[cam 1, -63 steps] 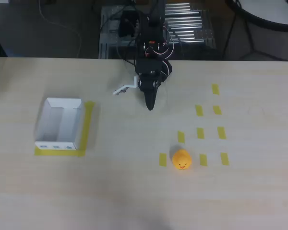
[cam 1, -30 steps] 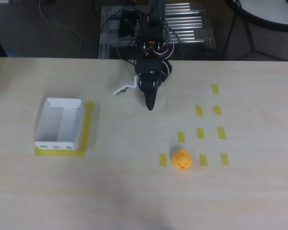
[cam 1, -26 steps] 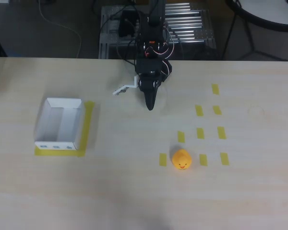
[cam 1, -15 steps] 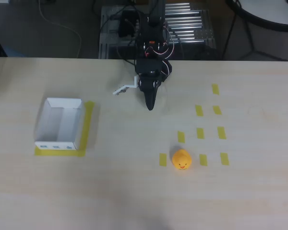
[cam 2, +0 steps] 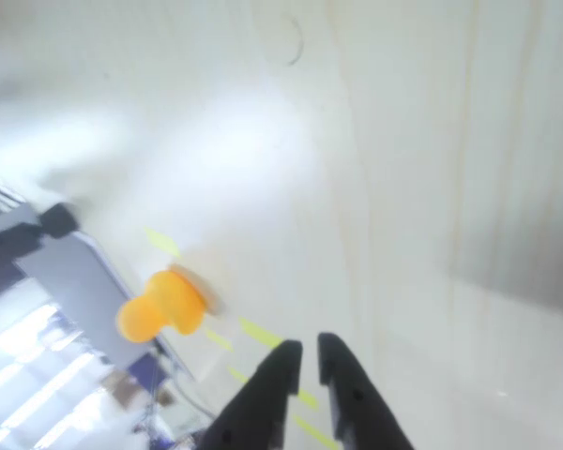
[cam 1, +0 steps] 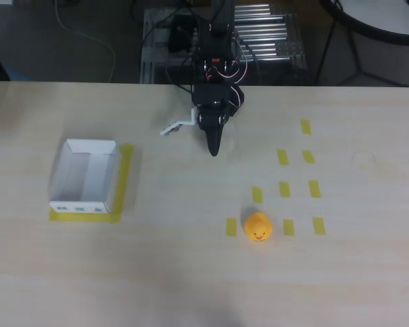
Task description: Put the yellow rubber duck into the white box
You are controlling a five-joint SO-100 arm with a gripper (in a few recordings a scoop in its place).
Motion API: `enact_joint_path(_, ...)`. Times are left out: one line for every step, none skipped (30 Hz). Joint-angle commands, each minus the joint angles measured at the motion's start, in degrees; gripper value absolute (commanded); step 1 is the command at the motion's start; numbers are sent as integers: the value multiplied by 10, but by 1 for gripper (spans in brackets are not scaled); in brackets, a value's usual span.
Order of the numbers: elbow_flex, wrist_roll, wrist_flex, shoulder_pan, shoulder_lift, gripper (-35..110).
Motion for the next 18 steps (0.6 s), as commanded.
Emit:
enact_joint_path(-86, -30, -28, -25, -64, 0)
enact_joint_path(-149, -35, -37, -12, -119, 0)
enact_joint_path(-222, -37, -33, 2, -177, 0)
enact_joint_path(-307, -52, -20, 11, -242, 0)
enact_joint_path(-398, -65, -5, 18, -310, 0)
enact_joint_path(-494, -73, 11, 24, -379, 0)
enact_joint_path(-592, -74, 34, 25, -444, 0)
enact_joint_path(-688, -81, 62, 22, -506, 1)
enact_joint_path(-776, -99, 91, 15, -565, 1)
enact_joint_path(-855, -127, 120, 8, -620, 2)
enact_joint_path(-924, -145, 146, 2, -671, 4)
enact_joint_path(-988, -150, 169, -5, -721, 6)
enact_joint_path(-1043, -163, 189, -12, -766, 8)
enact_joint_path(-1090, -185, 203, -22, -808, 10)
enact_joint_path(-1136, -230, 224, -33, -850, 11)
enact_joint_path(-1158, -265, 236, -43, -880, 14)
enact_joint_path(-1158, -286, 236, -47, -897, 21)
enact_joint_path(-1154, -316, 236, -54, -914, 25)
